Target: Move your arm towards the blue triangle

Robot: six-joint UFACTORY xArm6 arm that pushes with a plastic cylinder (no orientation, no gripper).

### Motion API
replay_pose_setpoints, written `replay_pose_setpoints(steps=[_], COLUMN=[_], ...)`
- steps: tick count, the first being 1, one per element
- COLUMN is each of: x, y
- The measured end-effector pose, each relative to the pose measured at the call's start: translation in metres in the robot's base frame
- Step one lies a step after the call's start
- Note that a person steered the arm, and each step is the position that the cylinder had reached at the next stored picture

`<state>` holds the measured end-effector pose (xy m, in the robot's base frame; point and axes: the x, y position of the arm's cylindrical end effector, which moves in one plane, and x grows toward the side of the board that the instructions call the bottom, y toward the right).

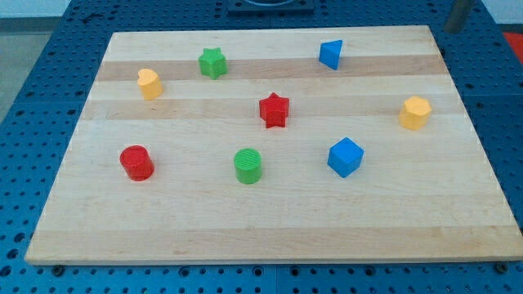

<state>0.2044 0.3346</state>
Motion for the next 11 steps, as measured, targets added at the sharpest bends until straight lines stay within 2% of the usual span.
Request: replay_pose_setpoints(steps=[1,2,3,4,5,7,8,9,11], x=[0.053,0.068,0.064,0.034,0.002,0.012,0.017,0.040,0.043], y=[-0.032,-0.045,-0.053,-0.089,-0.153,-0.260,-0.276,-0.276,-0.274])
